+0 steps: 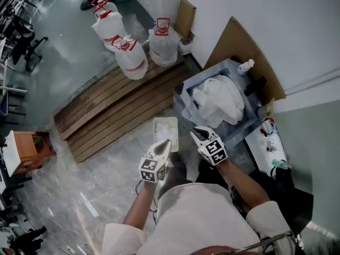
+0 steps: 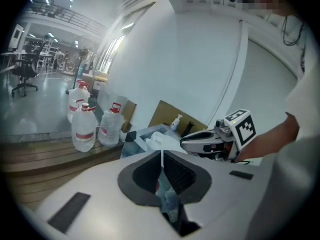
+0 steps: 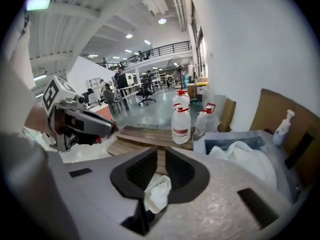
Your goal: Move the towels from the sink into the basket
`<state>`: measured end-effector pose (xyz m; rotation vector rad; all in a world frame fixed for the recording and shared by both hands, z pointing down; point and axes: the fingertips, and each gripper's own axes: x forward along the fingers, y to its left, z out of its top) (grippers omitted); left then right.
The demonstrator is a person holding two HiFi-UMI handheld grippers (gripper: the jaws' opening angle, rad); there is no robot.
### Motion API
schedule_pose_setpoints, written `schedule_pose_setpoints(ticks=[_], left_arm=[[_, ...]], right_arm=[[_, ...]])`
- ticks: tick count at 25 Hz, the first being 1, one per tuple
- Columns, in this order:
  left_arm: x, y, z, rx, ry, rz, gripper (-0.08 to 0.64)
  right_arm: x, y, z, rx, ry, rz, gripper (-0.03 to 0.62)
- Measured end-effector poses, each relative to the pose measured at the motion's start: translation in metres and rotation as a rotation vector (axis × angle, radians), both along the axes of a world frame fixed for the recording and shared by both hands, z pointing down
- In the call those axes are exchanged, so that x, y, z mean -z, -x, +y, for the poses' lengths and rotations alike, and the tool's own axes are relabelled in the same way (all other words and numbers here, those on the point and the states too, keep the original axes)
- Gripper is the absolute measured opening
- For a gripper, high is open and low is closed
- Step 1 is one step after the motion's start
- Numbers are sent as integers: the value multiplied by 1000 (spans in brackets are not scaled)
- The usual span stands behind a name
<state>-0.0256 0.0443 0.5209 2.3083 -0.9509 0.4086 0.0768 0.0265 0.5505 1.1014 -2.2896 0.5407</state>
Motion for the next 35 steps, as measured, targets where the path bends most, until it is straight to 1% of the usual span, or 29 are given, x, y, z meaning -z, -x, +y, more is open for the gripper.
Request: schedule_pose_setpoints(ticks=[4, 8, 11, 17, 21, 25, 29, 33, 35], left_arm=[[47, -33, -7, -52, -69, 9, 17], [98, -68, -11, -72, -158, 45, 17], [125, -88, -12, -80, -212, 65, 17], [170, -119, -16, -79, -299, 82, 17], [190, -139, -17, -85, -337, 98, 17], [187, -151, -11, -84, -336, 96, 17], [172, -161, -10, -88, -314, 78, 17], [151, -173, -16, -62, -291, 67, 17], [141, -179, -16, -50, -272, 60, 17]], right_arm=[[62, -65, 2, -105, -94, -12, 34], [123, -137, 16, -206, -197, -20, 13], [157, -188, 31, -281, -254, -27, 3], [203, -260, 59, -386, -319, -16, 3], [227, -293, 68, -449, -361, -32, 3], [228, -309, 69, -458, -365, -36, 3], [211, -310, 59, -409, -329, -6, 3], [165, -315, 39, -334, -259, 58, 8], [134, -318, 29, -300, -208, 95, 25]])
